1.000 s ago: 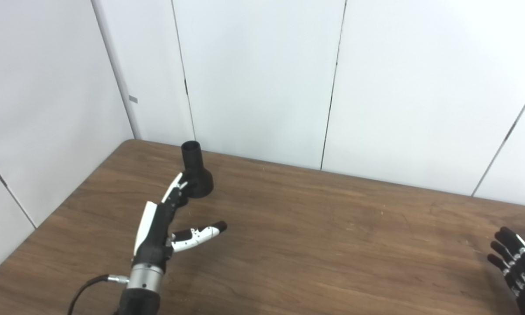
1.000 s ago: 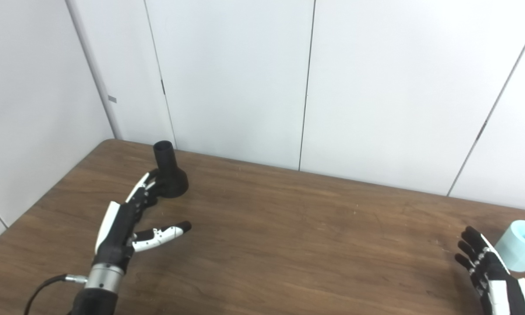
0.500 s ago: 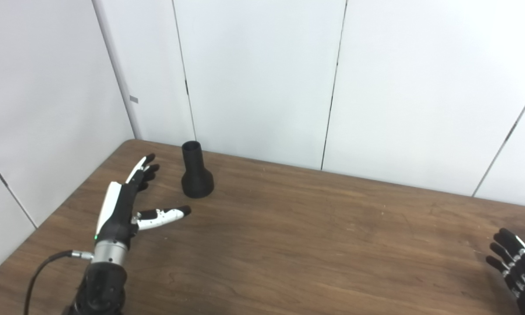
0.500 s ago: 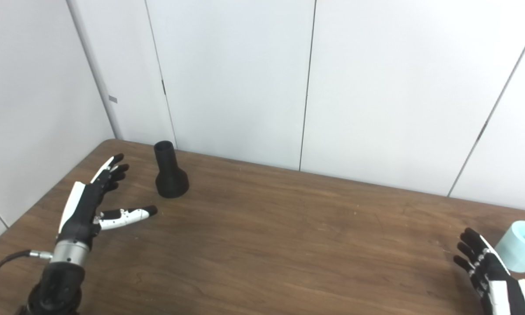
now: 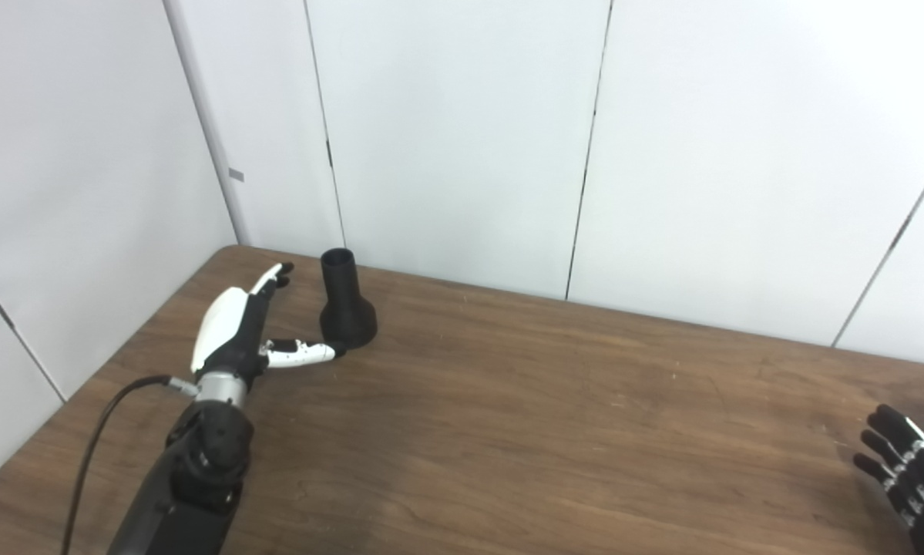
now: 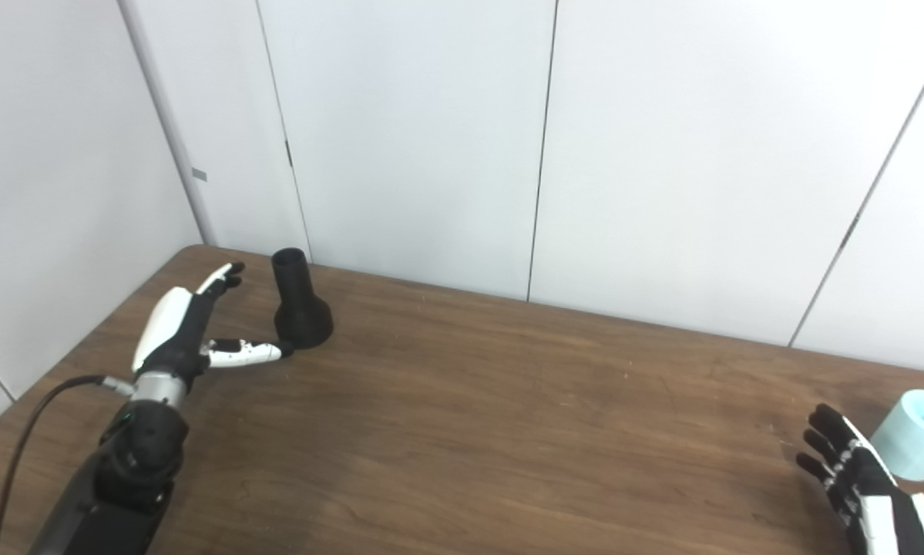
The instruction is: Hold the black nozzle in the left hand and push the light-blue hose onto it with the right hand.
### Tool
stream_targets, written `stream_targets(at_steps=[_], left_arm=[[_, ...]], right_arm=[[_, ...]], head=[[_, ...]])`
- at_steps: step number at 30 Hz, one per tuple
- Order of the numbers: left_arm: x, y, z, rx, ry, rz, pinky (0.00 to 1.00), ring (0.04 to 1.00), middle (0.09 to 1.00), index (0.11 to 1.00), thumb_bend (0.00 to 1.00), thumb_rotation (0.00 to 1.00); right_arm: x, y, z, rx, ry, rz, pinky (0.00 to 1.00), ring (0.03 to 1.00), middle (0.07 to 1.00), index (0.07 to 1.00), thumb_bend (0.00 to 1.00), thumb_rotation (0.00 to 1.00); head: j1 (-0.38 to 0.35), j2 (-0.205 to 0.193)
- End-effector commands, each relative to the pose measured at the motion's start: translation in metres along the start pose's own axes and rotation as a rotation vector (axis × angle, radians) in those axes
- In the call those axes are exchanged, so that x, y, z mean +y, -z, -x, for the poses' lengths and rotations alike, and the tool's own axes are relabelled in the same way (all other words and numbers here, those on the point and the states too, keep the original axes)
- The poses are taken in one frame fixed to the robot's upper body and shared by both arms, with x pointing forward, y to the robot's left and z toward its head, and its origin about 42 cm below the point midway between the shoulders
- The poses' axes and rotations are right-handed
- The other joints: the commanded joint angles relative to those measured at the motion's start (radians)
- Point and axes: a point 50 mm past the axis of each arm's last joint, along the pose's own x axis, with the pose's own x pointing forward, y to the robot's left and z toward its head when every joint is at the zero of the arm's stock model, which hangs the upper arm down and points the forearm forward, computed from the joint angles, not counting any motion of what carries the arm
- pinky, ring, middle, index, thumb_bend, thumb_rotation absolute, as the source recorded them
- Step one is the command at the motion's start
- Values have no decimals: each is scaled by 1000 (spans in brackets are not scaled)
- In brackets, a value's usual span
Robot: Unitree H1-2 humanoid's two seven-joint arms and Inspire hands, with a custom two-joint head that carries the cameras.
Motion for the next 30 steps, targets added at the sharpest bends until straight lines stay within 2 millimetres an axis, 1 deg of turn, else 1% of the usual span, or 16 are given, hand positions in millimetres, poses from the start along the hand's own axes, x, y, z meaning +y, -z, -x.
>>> stream_targets(at_steps=[1, 2, 5, 8, 12, 16, 23, 30], left_arm=[[22, -18, -21, -79, -48, -31, 995, 944, 906, 877, 931, 267], [20, -19, -24, -70, -35, -38, 998, 964, 926, 885, 918, 308], [17, -19, -36, -51, -4, -60, 1000, 983, 952, 899, 899, 382], [10, -19, -47, -46, 19, -97, 1000, 982, 948, 911, 886, 409], [3, -20, -56, -26, 42, -118, 1000, 993, 957, 926, 927, 458], [-4, -20, -62, -15, 61, -128, 1000, 1000, 962, 934, 920, 453], [-14, -21, -74, 6, 105, -151, 1000, 1000, 964, 931, 967, 449], [-21, -32, -78, 14, 128, -174, 1000, 1000, 951, 926, 958, 418]], right_arm=[[-4, 12, 11, 38, 5, -7, 848, 913, 910, 891, 685, 960], [-3, 12, 11, 38, 4, -6, 847, 914, 910, 891, 684, 960], [-2, 13, 12, 37, 3, -5, 846, 915, 909, 891, 680, 962], [-2, 13, 13, 37, 1, -2, 849, 918, 909, 891, 680, 963], [0, 13, 13, 37, 1, 2, 852, 920, 910, 893, 683, 963], [0, 13, 13, 38, 2, 7, 847, 921, 911, 893, 676, 965], [2, 12, 13, 39, 3, 14, 845, 920, 905, 895, 672, 968], [1, 13, 12, 38, 13, 13, 845, 914, 898, 896, 673, 968]], head=[[2, 0], [1, 1], [-2, 4], [-3, 4], [-6, 5], [-8, 5], [-10, 4], [-14, 2]])
